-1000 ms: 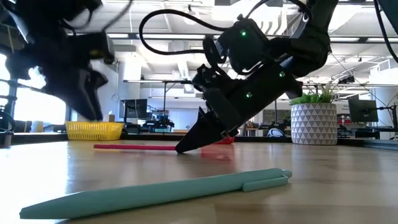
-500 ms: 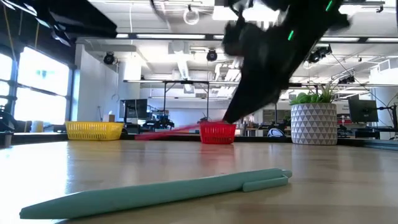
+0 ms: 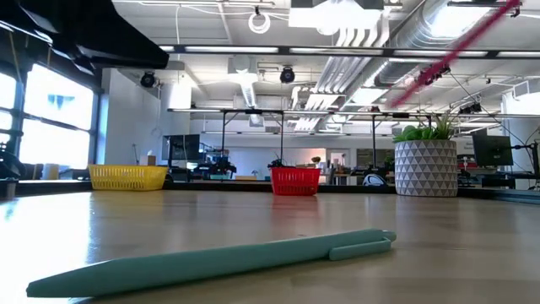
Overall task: Sort crayons/erasers/pens/pencils in bins
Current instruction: Put the pink pencil into the orange bin
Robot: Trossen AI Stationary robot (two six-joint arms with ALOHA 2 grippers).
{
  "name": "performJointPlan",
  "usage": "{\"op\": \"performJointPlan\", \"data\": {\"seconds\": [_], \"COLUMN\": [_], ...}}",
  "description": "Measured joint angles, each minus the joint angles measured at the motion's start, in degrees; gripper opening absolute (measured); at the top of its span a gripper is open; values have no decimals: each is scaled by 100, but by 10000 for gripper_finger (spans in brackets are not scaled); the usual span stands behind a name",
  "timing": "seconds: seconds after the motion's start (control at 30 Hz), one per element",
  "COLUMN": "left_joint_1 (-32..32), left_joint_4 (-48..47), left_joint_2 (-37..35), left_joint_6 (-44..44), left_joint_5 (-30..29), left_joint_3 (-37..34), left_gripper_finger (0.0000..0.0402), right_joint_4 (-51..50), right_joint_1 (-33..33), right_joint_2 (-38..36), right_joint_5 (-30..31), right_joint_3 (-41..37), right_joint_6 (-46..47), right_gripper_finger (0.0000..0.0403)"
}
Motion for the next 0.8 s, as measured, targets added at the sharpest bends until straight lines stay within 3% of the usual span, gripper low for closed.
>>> {"op": "performJointPlan", "data": {"seconds": [0.17, 0.43, 0.6, 0.8], "left_joint_1": [291, 552, 598, 594], "left_joint_4": [344, 588, 586, 586], "left_joint_2": [138, 138, 138, 138], "left_joint_6": [292, 510, 500, 498], "left_joint_5": [263, 482, 588, 615], "left_joint_3": [0, 2, 2, 2], "left_gripper_finger": [85, 85, 85, 85], "right_joint_4": [-1353, -1386, -1390, -1392], "right_joint_1": [566, 1372, 1873, 2254], "right_joint_2": [355, 563, 580, 873], "right_joint_5": [-1046, -2253, -2229, -2002], "right_joint_3": [960, 1217, 1217, 1217], "right_joint_6": [1482, 3176, 4210, 4793], "right_gripper_finger": [17, 17, 17, 17]}}
